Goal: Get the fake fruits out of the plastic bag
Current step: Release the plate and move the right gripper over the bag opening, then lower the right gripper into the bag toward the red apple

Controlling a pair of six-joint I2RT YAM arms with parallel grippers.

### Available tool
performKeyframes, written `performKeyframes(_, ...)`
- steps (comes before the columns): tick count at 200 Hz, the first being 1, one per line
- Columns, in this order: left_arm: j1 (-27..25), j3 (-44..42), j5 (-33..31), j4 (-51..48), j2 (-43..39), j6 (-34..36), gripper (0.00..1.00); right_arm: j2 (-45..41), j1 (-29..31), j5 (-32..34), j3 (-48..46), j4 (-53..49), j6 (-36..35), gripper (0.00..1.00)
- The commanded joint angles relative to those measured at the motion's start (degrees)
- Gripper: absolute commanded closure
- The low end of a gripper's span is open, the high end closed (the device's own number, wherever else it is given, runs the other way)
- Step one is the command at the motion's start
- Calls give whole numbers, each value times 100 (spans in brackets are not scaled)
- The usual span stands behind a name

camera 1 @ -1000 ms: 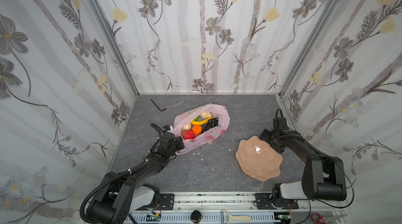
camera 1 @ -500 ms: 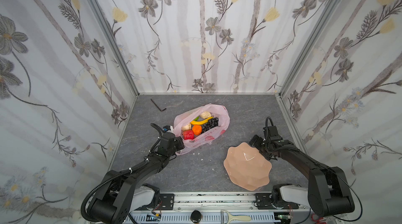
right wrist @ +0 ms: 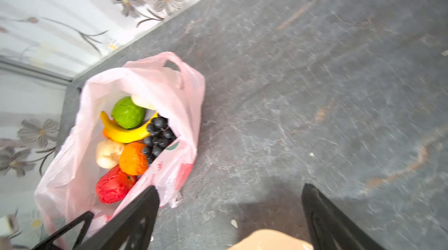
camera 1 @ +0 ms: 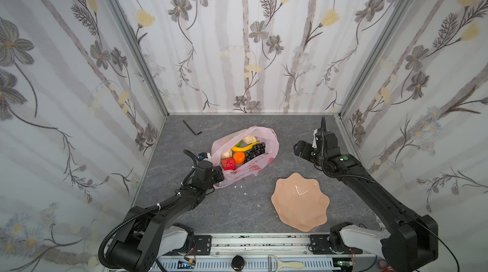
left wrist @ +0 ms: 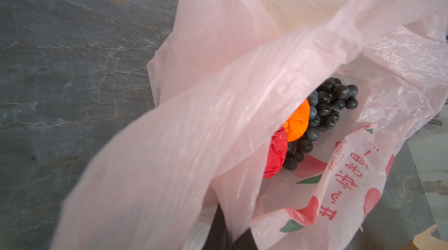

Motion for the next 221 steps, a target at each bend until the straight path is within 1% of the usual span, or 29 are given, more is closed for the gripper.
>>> performKeyframes(1,-12,82,-40,-45,-36,-24,100,506,519,-121,490,264,-371,13)
performKeyframes(18,-17,138,-109,-176,-46,-13,100,1094,973,-256,965,405,-404,13)
performKeyframes(29,-26,207,-155,-298,-45,-19,100,1674,1227,-365,1296,456,-400,14)
performKeyframes(52,-21,321,-233,-520,-87,-25,100,2623,1629,-622,1945,553,-323,16)
performKeyframes(64,-22,347,-279,-611,-139,-39,100,3054,1764,-811,2250,583,-301,16)
performKeyframes(80,-26,335,-278,-659,-194,-81,100,3642,1872,-903,2675,429,-259,16)
performKeyframes(96,-30,347,-211,-699,-163,-96,100,3985,1883,-963,2812,358,-196,16)
performKeyframes(129,-30,379,-42,-721,52,-131,100,4184,1866,-977,2553,436,-149,15)
performKeyframes(169,-39,437,-116,-721,252,-231,100,4069,1809,-1009,1950,639,-63,14)
performKeyframes(199,-48,610,-23,-714,721,-269,100,4008,1735,-1042,1606,684,31,15)
performKeyframes(221,-165,874,20,-712,1070,-181,100,3930,1657,-1042,1372,694,74,16)
